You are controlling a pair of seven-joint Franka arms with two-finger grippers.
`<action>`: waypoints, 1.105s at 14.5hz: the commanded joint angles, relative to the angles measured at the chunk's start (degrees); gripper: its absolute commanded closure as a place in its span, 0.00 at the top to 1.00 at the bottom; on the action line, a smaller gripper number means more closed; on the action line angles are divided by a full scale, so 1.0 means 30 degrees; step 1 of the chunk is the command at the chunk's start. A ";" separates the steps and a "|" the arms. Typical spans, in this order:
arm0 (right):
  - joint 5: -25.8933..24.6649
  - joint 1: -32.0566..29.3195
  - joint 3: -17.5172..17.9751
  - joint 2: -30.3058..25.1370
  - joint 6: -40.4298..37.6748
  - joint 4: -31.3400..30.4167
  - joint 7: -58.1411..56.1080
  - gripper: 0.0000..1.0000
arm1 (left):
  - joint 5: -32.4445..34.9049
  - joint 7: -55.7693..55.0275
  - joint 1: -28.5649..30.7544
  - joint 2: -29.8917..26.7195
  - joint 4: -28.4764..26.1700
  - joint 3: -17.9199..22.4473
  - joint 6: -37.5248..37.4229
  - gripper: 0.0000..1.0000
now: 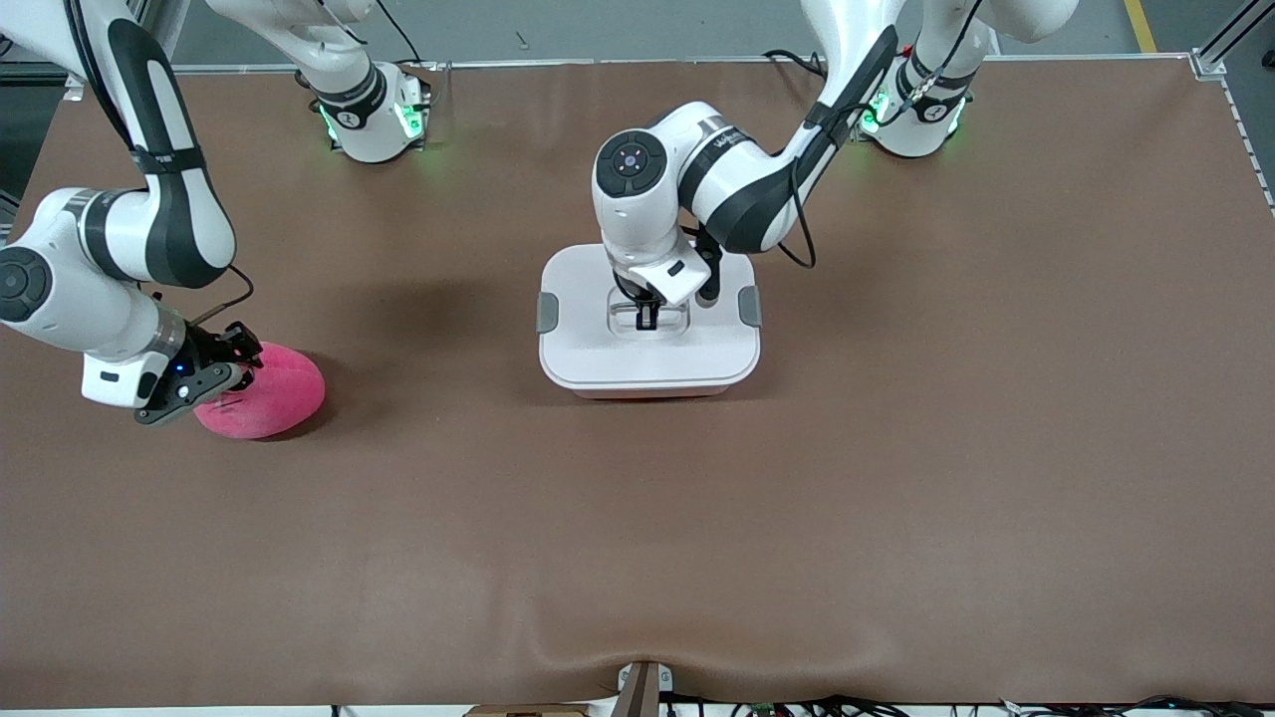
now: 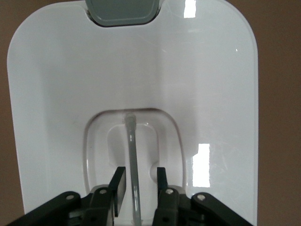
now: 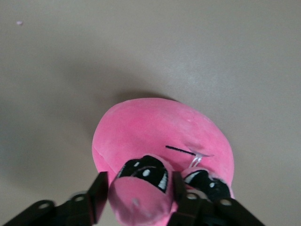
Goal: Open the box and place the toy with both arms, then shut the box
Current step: 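Grasp the lid handle with the left gripper while the right gripper grasps the toy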
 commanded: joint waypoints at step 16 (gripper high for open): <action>-0.1127 0.0581 0.0317 -0.0050 -0.4054 0.3027 -0.3055 0.00 | 0.0291 -0.0017 0.0055 -0.1219 0.0241 0.0032 -0.0322 0.00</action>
